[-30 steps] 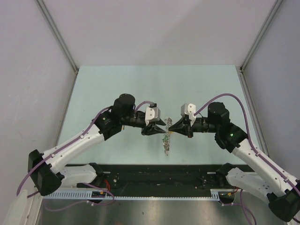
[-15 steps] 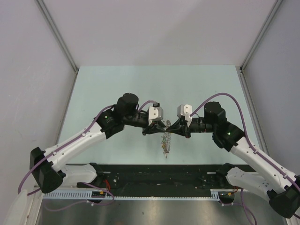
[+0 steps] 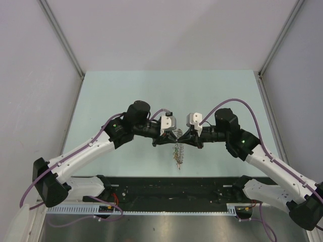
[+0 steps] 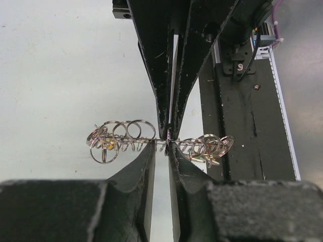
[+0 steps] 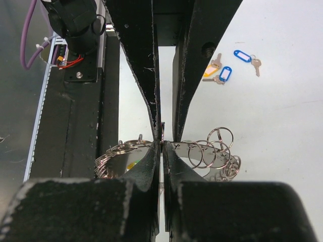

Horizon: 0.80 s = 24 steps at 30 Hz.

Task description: Put the keys on the keyring

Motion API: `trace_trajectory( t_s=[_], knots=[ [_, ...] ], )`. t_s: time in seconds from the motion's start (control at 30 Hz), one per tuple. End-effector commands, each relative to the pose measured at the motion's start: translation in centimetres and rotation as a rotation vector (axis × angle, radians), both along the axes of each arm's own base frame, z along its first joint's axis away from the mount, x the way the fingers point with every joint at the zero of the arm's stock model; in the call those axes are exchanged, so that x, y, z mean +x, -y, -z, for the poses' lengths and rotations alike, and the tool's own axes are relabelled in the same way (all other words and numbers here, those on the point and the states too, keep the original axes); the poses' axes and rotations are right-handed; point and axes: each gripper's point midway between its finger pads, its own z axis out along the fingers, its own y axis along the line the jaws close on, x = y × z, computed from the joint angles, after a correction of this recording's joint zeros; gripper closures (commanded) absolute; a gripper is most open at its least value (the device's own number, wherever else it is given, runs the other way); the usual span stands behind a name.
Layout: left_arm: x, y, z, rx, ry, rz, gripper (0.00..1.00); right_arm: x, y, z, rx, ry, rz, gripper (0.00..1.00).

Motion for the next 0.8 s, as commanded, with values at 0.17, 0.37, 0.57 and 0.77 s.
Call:
trace_trajectory(
  t_s=[0.17, 0.37, 0.57, 0.77],
  knots=[
    [-0.2, 0.7, -1.7, -0.047, 0.06, 0.042, 0.85, 0.1, -1.4, -3.2, 0.047, 0.089, -0.035, 1.0],
    [0.5, 0.7, -2.0, -0.08, 0.072, -0.025, 1.0, 0.9, -1.1, -3.6, 0.046, 0.1, 0.028, 0.87],
    [2.8, -0.5, -1.8, -0.053, 0.091, -0.194, 0.99, 3.2, 0.9, -4.7, 0.072, 0.061, 0.198, 0.65],
    [4.9, -3.2, -1.2, -0.056, 0.046, -0.37, 1.0, 7.4, 3.5, -3.3, 0.065, -0.06, 0.444, 0.58]
  ],
)
